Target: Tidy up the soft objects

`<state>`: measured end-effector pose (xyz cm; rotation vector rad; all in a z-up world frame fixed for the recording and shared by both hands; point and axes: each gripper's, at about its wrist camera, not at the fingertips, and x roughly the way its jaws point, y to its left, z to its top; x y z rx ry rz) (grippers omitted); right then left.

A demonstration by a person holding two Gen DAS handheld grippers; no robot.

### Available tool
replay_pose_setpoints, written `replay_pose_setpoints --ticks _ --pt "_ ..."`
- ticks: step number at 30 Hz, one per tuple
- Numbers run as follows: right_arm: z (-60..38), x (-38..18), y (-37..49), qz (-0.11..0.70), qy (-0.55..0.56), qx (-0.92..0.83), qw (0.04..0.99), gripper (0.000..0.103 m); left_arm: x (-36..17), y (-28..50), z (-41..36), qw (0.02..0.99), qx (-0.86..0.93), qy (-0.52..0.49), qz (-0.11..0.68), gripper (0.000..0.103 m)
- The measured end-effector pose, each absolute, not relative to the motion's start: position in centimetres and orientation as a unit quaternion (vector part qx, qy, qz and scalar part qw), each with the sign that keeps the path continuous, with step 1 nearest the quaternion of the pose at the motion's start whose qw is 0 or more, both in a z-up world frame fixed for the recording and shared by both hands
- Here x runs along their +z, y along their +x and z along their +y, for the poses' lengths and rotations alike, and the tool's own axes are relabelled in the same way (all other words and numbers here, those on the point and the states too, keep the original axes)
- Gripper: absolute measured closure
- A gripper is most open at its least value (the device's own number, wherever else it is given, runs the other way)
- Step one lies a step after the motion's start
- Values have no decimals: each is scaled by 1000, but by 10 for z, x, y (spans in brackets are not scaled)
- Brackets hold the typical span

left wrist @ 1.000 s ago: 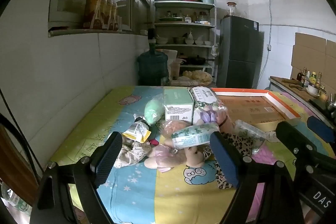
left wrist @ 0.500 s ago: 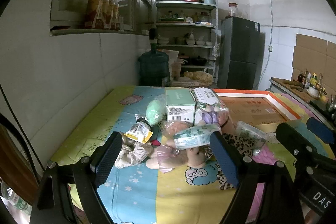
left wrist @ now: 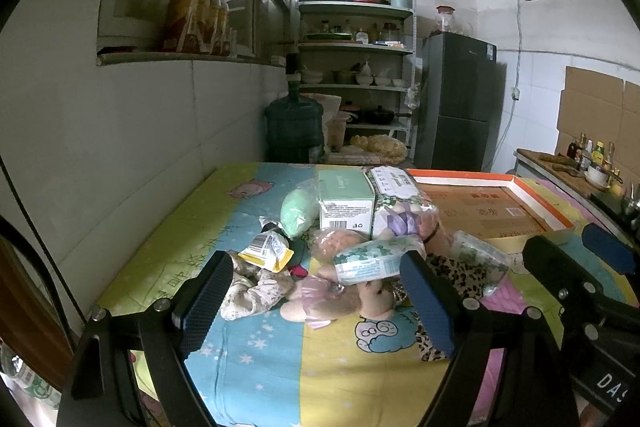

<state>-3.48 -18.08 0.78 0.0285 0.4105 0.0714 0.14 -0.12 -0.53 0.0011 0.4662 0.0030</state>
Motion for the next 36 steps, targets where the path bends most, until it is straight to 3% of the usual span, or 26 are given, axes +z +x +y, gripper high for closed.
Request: replay_pose_setpoints --ticks 36 --pt "-176 5 -36 209 18 39 977 16 -6 2 0 973 1 -1 232 17"
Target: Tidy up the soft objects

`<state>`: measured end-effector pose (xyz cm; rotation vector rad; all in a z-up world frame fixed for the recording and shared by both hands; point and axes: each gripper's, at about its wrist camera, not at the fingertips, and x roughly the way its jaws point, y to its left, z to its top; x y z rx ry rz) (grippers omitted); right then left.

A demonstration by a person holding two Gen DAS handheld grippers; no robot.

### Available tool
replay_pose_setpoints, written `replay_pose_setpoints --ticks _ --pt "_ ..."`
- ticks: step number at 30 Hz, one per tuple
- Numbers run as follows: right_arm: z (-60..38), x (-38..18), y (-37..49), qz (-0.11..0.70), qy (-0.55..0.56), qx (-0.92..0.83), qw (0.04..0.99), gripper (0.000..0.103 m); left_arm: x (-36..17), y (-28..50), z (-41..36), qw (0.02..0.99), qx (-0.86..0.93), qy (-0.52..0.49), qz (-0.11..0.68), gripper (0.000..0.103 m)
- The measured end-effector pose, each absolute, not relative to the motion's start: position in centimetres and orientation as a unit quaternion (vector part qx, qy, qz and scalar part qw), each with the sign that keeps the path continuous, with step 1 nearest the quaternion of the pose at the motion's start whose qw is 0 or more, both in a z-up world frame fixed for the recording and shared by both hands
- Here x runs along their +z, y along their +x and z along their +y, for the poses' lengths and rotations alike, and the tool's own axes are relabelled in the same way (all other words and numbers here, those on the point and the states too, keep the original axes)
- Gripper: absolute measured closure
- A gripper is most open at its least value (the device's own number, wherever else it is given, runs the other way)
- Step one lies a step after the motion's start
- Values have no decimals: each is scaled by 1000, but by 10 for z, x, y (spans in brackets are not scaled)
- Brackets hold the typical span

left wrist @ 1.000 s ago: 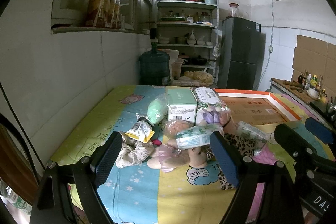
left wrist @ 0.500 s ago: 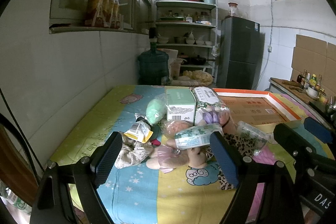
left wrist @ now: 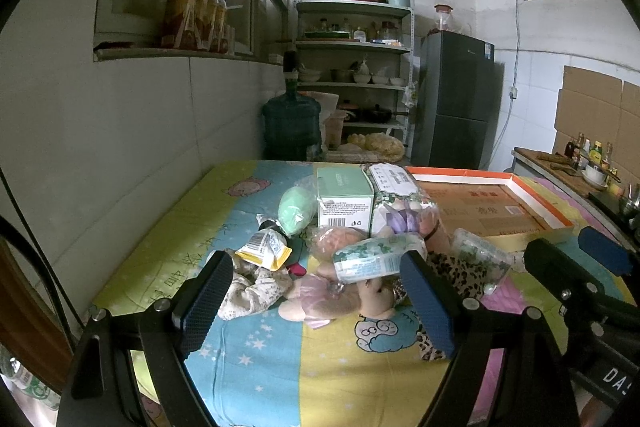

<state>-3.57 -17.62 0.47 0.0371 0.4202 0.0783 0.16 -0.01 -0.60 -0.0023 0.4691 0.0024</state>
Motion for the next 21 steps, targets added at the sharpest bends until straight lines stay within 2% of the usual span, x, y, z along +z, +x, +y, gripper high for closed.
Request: replay_pose_setpoints --ticks 21 --pt "-175 -24 -27 256 22 71 964 16 -33 4 28 968 13 -29 248 17"
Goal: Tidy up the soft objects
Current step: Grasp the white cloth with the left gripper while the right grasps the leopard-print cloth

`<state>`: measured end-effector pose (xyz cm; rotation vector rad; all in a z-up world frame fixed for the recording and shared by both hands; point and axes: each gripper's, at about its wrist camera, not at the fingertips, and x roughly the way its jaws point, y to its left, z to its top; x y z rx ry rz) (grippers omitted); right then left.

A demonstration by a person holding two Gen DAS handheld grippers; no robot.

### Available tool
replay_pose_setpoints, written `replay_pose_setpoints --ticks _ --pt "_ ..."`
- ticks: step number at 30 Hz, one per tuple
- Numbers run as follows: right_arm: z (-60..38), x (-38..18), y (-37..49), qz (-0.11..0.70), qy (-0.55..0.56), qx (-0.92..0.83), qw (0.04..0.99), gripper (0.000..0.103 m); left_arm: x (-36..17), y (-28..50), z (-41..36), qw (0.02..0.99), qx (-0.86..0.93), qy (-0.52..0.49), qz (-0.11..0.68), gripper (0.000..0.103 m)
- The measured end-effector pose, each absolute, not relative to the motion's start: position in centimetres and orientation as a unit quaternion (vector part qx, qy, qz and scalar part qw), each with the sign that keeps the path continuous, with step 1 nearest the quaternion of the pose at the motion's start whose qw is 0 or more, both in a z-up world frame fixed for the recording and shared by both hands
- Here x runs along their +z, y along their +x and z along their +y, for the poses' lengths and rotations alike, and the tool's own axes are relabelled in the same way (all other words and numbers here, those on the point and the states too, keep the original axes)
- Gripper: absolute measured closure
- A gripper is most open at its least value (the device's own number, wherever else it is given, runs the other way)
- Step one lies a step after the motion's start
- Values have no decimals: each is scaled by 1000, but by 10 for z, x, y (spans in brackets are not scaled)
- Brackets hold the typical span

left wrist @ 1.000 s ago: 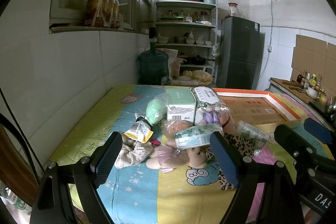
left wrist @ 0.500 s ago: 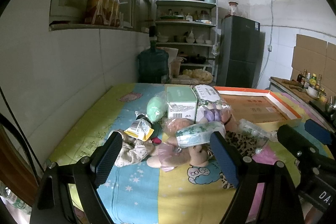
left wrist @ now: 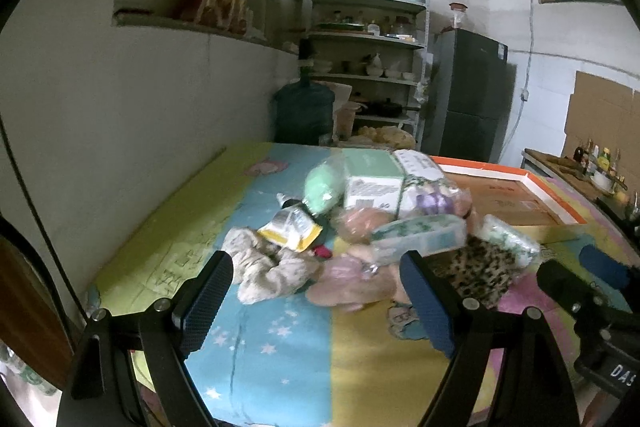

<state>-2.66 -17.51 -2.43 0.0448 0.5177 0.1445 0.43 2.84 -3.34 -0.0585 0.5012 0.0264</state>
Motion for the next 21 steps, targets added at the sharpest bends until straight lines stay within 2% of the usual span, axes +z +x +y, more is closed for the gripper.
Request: replay_pose_setpoints --ticks 18,21 --pt "-164 -83 30 348 35 88 933 16 -68 36 101 957 36 -95 273 17" --pt "-164 -85 33 350 38 84 932 24 -74 52 106 953 45 -96 283 17"
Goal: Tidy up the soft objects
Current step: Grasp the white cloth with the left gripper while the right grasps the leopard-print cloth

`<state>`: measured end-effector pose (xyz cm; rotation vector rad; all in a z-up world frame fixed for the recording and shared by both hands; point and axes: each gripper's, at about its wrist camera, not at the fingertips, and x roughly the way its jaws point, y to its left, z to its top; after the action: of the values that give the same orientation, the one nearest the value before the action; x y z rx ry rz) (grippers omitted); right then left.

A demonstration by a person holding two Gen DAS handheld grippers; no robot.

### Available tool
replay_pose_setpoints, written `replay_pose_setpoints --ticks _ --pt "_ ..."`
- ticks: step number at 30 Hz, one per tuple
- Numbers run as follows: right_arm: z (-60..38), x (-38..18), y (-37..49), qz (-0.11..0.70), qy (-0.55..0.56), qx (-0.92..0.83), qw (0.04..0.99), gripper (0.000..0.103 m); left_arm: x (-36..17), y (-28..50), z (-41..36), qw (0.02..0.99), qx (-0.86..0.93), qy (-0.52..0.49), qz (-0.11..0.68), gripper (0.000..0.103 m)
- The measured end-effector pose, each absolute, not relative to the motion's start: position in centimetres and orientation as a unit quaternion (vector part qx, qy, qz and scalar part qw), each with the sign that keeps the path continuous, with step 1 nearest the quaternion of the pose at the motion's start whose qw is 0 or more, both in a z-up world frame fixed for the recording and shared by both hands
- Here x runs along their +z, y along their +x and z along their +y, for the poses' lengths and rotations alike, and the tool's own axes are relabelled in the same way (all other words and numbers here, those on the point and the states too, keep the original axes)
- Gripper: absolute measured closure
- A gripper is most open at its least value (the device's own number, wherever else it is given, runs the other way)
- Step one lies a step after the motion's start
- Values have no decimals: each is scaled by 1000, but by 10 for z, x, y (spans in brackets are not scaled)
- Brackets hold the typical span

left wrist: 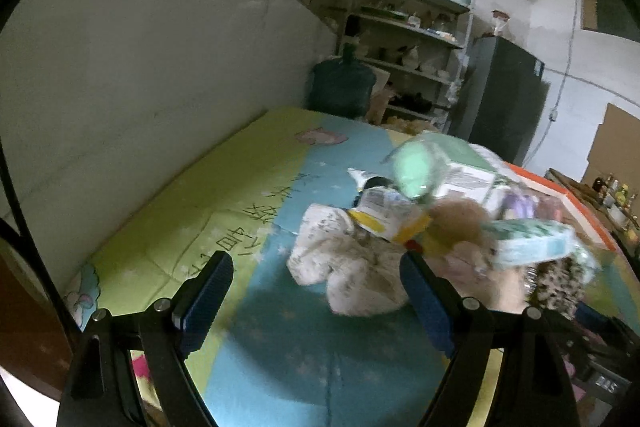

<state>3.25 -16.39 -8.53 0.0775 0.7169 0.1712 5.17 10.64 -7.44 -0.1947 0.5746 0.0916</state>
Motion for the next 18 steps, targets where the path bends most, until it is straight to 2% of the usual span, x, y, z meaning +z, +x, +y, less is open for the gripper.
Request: replay_pose_setpoints --ticks 2,4,8,9,10,11,13,16,18 --pt "-163 -87 34 353 37 86 931 40 -79 60 109 951 46 -98 290 17" --pt "-162 -87 35 357 34 88 929 46 -85 67 111 947 44 -101 302 19" --pt "-162 -87 35 357 33 97 928 65 -95 77 110 939 22 -113 324 26" --pt "-163 -86 35 356 36 96 929 67 -95 76 109 941 18 -109 321 35" --pt "-164 -86 35 355 37 95 929 72 -96 77 109 940 8 -109 324 49" --pt "-164 -86 34 354 38 94 930 75 -96 78 108 940 3 -109 324 54" --pt "-167 -85 33 352 44 96 930 79 -97 80 108 939 -7 -114 324 80" --pt "-170 -80 29 344 50 97 933 83 -96 79 110 939 -15 -128 319 87" --pt "-172 -77 25 336 54 98 935 84 -93 76 111 941 -14 -131 313 88"
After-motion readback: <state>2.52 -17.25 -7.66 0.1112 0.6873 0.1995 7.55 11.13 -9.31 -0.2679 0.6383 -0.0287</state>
